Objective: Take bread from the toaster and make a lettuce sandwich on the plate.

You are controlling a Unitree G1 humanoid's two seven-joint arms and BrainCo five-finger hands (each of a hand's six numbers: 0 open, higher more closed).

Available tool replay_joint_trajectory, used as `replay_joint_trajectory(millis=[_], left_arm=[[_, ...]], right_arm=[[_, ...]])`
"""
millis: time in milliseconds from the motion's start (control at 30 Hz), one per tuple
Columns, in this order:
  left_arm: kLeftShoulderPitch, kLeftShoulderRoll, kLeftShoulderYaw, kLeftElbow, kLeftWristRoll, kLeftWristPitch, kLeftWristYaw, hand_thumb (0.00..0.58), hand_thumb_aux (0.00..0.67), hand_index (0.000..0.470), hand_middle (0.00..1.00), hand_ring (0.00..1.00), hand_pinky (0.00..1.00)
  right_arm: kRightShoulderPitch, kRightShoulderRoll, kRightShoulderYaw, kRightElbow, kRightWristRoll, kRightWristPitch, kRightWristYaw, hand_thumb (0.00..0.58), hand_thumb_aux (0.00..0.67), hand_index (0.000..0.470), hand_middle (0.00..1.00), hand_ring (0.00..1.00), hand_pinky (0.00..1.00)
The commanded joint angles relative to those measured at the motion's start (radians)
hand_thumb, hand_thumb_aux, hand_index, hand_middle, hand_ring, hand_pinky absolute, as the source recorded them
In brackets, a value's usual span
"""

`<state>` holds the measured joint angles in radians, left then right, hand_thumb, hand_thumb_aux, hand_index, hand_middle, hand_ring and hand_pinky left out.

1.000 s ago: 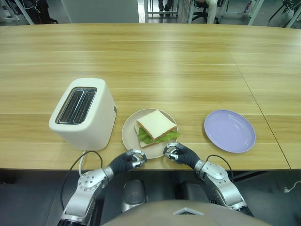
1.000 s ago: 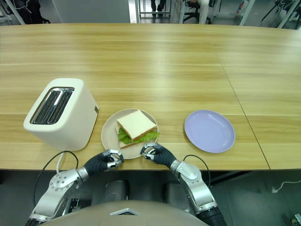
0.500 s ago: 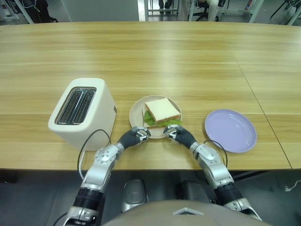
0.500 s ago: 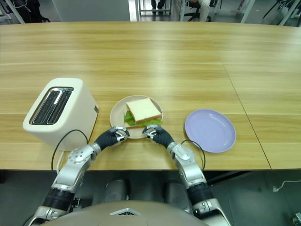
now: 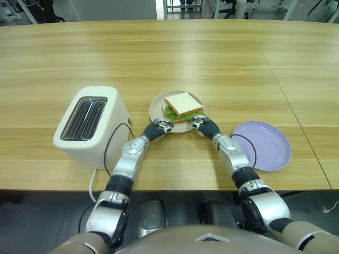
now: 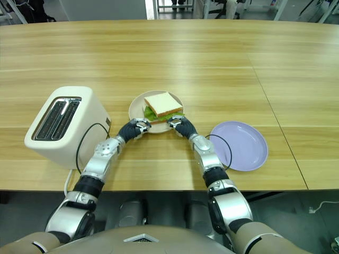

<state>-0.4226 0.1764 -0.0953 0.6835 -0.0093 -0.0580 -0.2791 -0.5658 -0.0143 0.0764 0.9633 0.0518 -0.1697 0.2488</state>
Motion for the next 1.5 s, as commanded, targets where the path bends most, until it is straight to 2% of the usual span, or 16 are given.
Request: replay_joint_trajectory(millis=[33, 333, 500, 533, 567, 600, 633, 667, 700, 733, 767, 800, 900, 1067, 1233, 1500], left_arm=[[-0.082, -0.003, 0.030, 0.162, 0.018, -0.068, 0.040, 0.580, 0.670, 0.460, 1.00, 1.00, 1.00], [-0.113, -0.033, 0.041, 0.249, 0.021, -0.162, 0.029, 0.580, 0.670, 0.460, 1.00, 1.00, 1.00], [0.037, -0.049, 0.030, 0.035, 0.015, -0.196, 0.021, 0.580, 0.670, 0.460, 1.00, 1.00, 1.00], [0.093, -0.055, 0.030, -0.049, 0.012, -0.199, 0.032, 0.580, 0.657, 0.451, 1.00, 1.00, 1.00], [0.148, -0.061, 0.029, -0.129, 0.006, -0.188, 0.034, 0.566, 0.568, 0.390, 1.00, 1.00, 1.00], [0.199, -0.065, 0.026, -0.200, 0.006, -0.181, 0.039, 0.550, 0.518, 0.355, 1.00, 1.00, 1.00], [0.243, -0.071, 0.025, -0.258, 0.013, -0.176, 0.054, 0.458, 0.363, 0.249, 0.96, 0.96, 0.96], [0.286, -0.077, 0.023, -0.316, 0.012, -0.169, 0.058, 0.328, 0.229, 0.157, 0.71, 0.71, 0.71], [0.323, -0.083, 0.021, -0.366, 0.013, -0.168, 0.064, 0.128, 0.079, 0.054, 0.35, 0.35, 0.35], [0.359, -0.091, 0.023, -0.414, 0.016, -0.166, 0.079, 0.128, 0.079, 0.054, 0.35, 0.35, 0.35], [0.388, -0.098, 0.023, -0.456, 0.020, -0.164, 0.091, 0.000, 0.000, 0.000, 0.00, 0.00, 0.00], [0.416, -0.105, 0.022, -0.496, 0.021, -0.164, 0.100, 0.000, 0.000, 0.000, 0.00, 0.00, 0.00], [0.472, -0.126, 0.022, -0.578, 0.035, -0.175, 0.140, 0.000, 0.000, 0.000, 0.00, 0.00, 0.00], [0.504, -0.147, 0.040, -0.610, 0.088, -0.223, 0.234, 0.000, 0.000, 0.000, 0.00, 0.00, 0.00], [0.524, -0.159, 0.043, -0.607, 0.141, -0.283, 0.308, 0.000, 0.000, 0.000, 0.00, 0.00, 0.00], [0.527, -0.184, 0.086, -0.595, 0.118, -0.299, 0.365, 0.000, 0.000, 0.000, 0.00, 0.00, 0.00]], right_arm=[[-0.069, 0.008, -0.034, 0.130, -0.008, -0.038, -0.021, 0.580, 0.670, 0.460, 1.00, 1.00, 1.00], [-0.122, 0.013, -0.069, 0.229, -0.016, -0.078, -0.032, 0.580, 0.670, 0.460, 1.00, 1.00, 1.00], [-0.035, 0.030, -0.084, 0.122, -0.011, -0.099, -0.064, 0.580, 0.670, 0.460, 1.00, 1.00, 1.00], [0.018, 0.037, -0.078, 0.049, -0.019, -0.105, -0.083, 0.580, 0.670, 0.460, 1.00, 1.00, 1.00], [0.076, 0.042, -0.065, -0.038, -0.036, -0.113, -0.105, 0.580, 0.670, 0.460, 1.00, 1.00, 1.00], [0.136, 0.047, -0.054, -0.130, -0.053, -0.112, -0.129, 0.580, 0.670, 0.460, 0.94, 0.94, 0.94], [0.193, 0.046, -0.035, -0.220, -0.080, -0.111, -0.149, 0.580, 0.670, 0.460, 0.68, 0.68, 0.68], [0.254, 0.044, -0.015, -0.315, -0.111, -0.116, -0.168, 0.580, 0.670, 0.460, 0.43, 0.43, 0.43], [0.309, 0.045, -0.002, -0.398, -0.131, -0.105, -0.185, 0.580, 0.670, 0.460, 0.00, 0.00, 0.00], [0.360, 0.045, 0.007, -0.469, -0.143, -0.089, -0.196, 0.580, 0.670, 0.460, 0.00, 0.00, 0.00], [0.404, 0.047, 0.010, -0.531, -0.153, -0.078, -0.212, 0.496, 0.415, 0.285, 0.00, 0.00, 0.00], [0.446, 0.047, 0.011, -0.586, -0.161, -0.067, -0.227, 0.005, 0.003, 0.002, 0.00, 0.00, 0.00], [0.550, 0.052, 0.005, -0.713, -0.169, -0.040, -0.261, 0.000, 0.000, 0.000, 0.00, 0.00, 0.00], [0.643, 0.040, 0.005, -0.812, -0.206, -0.072, -0.308, 0.000, 0.000, 0.000, 0.00, 0.00, 0.00], [0.653, 0.032, 0.010, -0.784, -0.234, -0.119, -0.348, 0.000, 0.000, 0.000, 0.00, 0.00, 0.00], [0.642, 0.040, 0.004, -0.757, -0.230, -0.151, -0.373, 0.000, 0.000, 0.000, 0.00, 0.00, 0.00]])
